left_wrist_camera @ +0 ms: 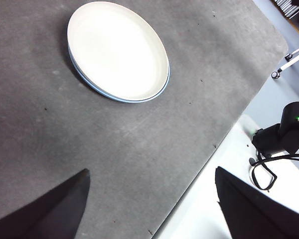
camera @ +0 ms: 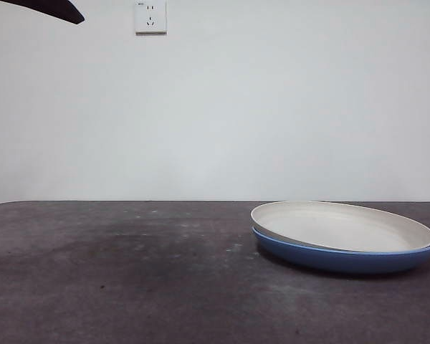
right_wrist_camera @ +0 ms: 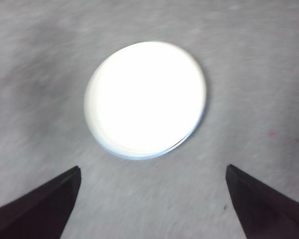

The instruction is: Pick up the white plate, put it on the blue plate, put it on desk

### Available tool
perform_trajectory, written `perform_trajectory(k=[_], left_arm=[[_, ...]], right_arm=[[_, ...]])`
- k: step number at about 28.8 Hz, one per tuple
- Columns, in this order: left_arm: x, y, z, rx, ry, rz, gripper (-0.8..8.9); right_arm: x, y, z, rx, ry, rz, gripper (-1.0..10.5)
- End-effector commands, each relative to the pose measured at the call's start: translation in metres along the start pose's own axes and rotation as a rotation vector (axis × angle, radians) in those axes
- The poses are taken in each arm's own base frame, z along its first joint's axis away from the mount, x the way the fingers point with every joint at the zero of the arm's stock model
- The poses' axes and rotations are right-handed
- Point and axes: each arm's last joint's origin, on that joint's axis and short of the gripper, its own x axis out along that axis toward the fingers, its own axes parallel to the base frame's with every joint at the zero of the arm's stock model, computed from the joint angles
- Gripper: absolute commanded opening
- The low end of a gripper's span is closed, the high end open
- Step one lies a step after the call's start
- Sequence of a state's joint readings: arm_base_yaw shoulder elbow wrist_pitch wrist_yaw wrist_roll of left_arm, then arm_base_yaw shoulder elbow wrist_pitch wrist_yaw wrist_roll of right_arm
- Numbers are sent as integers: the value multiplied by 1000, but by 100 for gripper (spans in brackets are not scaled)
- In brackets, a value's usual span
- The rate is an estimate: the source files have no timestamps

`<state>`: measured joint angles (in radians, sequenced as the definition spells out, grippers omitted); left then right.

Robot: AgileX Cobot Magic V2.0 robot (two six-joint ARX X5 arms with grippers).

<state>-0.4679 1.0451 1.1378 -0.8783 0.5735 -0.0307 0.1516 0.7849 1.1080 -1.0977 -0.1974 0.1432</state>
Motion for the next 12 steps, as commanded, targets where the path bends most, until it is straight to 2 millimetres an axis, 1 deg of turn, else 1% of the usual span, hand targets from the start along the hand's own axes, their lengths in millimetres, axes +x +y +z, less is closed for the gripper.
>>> perform_trajectory(k=[1, 5, 8, 12], left_arm=[[0, -2, 4, 32, -11, -8, 400], [0, -2, 4, 32, -11, -7, 401], [0, -2, 4, 32, -11, -8, 400], [0, -2, 4, 32, -11, -8, 401]], right_arm=[[16, -2, 13, 30, 21, -17, 466], [51, -7, 28, 33, 99, -32, 466], [80, -13, 38, 36, 159, -44, 466], [113, -25, 43, 53, 206, -60, 466]])
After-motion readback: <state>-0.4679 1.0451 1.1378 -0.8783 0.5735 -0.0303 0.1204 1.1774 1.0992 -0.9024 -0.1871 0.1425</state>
